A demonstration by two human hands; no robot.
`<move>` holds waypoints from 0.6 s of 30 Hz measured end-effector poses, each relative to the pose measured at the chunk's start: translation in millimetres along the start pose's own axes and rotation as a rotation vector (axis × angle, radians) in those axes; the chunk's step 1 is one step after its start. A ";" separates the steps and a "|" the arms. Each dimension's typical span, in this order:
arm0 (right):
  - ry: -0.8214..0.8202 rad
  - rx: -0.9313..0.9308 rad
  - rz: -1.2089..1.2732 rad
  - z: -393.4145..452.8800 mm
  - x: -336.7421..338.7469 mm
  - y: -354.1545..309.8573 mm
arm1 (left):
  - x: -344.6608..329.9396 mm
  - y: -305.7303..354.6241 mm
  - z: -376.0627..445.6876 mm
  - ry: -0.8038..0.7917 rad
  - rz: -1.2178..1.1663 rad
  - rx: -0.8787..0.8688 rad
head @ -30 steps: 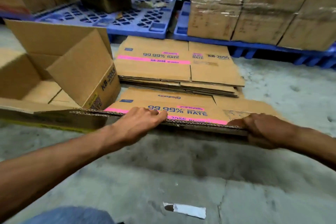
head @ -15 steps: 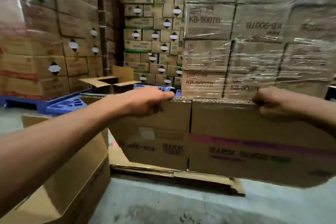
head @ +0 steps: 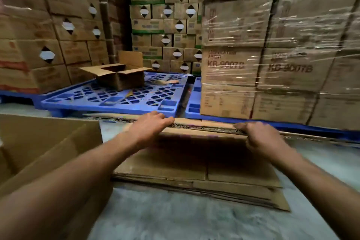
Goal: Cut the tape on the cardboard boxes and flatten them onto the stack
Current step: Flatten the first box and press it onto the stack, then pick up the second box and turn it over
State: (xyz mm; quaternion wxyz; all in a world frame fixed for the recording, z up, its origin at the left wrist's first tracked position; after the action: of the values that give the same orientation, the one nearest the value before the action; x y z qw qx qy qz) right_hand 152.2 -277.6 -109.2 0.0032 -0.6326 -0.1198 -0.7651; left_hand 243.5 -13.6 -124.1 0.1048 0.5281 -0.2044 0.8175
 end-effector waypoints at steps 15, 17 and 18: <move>-0.513 0.122 0.239 57.0 -276.0 -29.8 | -273.2 28.6 -39.4 -0.554 0.251 0.232; -0.558 0.131 0.260 64.1 -277.1 -26.8 | -270.7 23.8 -33.2 -0.603 0.177 0.204; -0.598 0.126 0.276 62.1 -276.2 -25.1 | -267.6 21.8 -29.9 -0.665 0.120 0.165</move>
State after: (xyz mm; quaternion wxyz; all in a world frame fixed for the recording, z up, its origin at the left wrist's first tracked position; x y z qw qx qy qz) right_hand 263.4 -282.1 -370.6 0.1107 -0.8378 -0.0757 -0.5292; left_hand 322.9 -7.8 -382.2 -0.0589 0.7595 -0.1911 0.6190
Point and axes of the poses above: each hand's wrist, its own z-axis towards the middle knuckle, its own x-axis out of the back of the hand, y = z × x, the point moved 3 cm from there along z, towards the middle knuckle, and after that the axes turned 15 degrees about x, right-handed, at the moved point
